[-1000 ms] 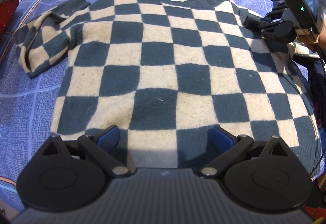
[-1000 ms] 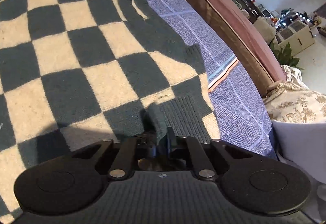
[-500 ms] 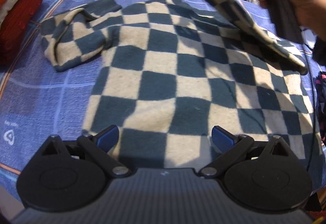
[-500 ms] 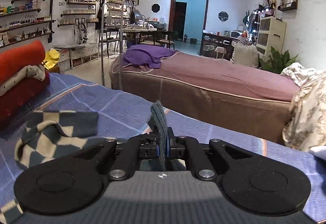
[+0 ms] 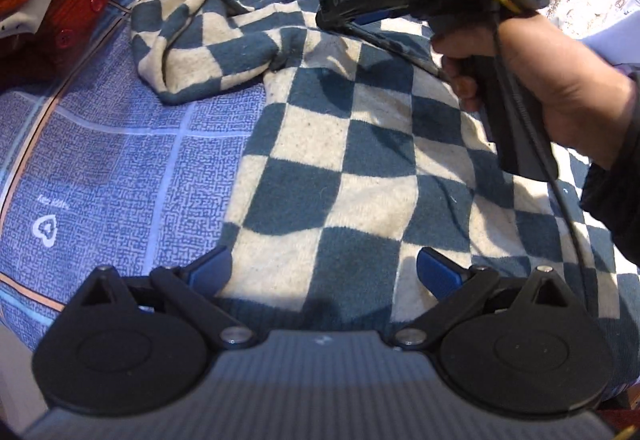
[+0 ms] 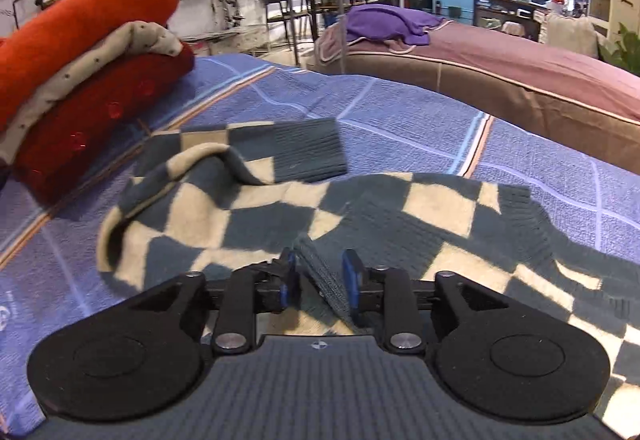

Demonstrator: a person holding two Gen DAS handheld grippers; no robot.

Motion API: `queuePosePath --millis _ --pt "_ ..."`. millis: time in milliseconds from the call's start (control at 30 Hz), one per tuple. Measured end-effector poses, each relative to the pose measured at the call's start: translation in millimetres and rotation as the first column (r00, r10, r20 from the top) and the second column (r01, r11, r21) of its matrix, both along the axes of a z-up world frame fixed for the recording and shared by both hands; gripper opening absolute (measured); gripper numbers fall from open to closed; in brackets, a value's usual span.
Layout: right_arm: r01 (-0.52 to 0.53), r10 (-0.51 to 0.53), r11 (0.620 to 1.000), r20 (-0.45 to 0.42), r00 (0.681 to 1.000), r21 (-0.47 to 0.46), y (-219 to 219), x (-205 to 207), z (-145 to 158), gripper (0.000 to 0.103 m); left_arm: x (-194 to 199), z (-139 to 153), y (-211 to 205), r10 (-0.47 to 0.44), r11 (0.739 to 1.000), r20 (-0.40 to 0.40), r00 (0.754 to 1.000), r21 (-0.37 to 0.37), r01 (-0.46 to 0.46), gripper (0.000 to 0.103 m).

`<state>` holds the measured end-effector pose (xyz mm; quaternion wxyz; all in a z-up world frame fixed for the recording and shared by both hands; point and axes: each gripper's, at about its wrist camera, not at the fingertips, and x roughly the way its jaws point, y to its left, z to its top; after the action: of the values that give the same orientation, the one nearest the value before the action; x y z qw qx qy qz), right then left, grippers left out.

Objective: Fold small clothes

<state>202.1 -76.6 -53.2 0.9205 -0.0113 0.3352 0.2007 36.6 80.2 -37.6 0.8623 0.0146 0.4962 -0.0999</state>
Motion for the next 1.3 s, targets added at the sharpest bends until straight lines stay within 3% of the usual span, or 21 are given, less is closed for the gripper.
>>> queuePosePath --millis 167,233,300,400,500,567,667,733,900,1033,1167,1300 --pt "0.074 -0.073 0.994 -0.015 0.997 0.086 -38.2 -20.9 19.9 0.063 -1.0 -1.3 -9.9 -0.028 0.999 0.003 1.0 0.025 0.028 0.101" --pt "0.129 -0.129 0.99 -0.006 0.992 0.048 -59.4 -33.6 24.2 0.063 -1.0 -1.7 -14.3 -0.037 0.999 0.001 0.999 0.029 0.037 0.101" --pt "0.211 -0.211 0.976 0.008 0.977 -0.049 -84.0 -48.5 22.9 0.063 -1.7 -1.8 -20.0 -0.053 0.998 0.0 0.999 0.036 0.053 0.101" --pt "0.367 -0.369 0.924 0.005 0.93 -0.107 -132.9 -74.9 16.0 0.062 -2.5 -3.7 -27.6 -0.073 0.996 -0.002 0.997 0.053 0.073 0.102" --pt "0.512 -0.521 0.845 -0.018 0.854 -0.152 -182.5 -97.6 2.4 0.056 -3.7 -5.3 -34.8 -0.088 0.994 -0.003 0.996 0.067 0.088 0.102" --pt "0.561 -0.574 0.807 -0.027 0.818 -0.183 -203.4 -109.2 -8.6 0.052 -4.4 -5.2 -39.0 -0.099 0.992 -0.003 0.995 0.078 0.099 0.102" --pt "0.579 -0.598 0.794 -0.066 0.799 -0.185 -220.8 -117.4 -25.1 0.044 -4.9 -4.0 -42.4 -0.106 0.991 -0.003 0.994 0.085 0.105 0.102" --pt "0.571 -0.59 0.796 -0.05 0.806 -0.201 -219.2 -118.3 -31.7 0.041 -5.5 -3.1 -43.6 -0.104 0.99 -0.003 0.995 0.092 0.104 0.102" --pt "0.561 -0.58 0.787 -0.001 0.814 -0.256 -205.0 -115.2 -36.0 0.045 -9.0 -0.1 -44.7 -0.104 0.989 0.005 0.995 0.103 0.103 0.102" --pt "0.575 -0.577 0.804 0.032 0.816 -0.154 -206.2 -132.0 -24.3 0.045 -13.3 4.2 -47.1 -0.108 0.989 0.026 0.994 0.102 0.104 0.102" --pt "0.568 -0.568 0.815 0.034 0.822 -0.116 -198.9 -147.6 -19.7 0.058 -13.9 9.4 -51.8 -0.114 0.99 0.057 0.992 0.092 0.108 0.102" --pt "0.512 -0.512 0.855 0.029 0.859 -0.079 -187.9 -161.6 -17.6 0.062 -10.4 16.2 -61.2 -0.137 0.987 0.137 0.981 0.1 0.124 0.102"
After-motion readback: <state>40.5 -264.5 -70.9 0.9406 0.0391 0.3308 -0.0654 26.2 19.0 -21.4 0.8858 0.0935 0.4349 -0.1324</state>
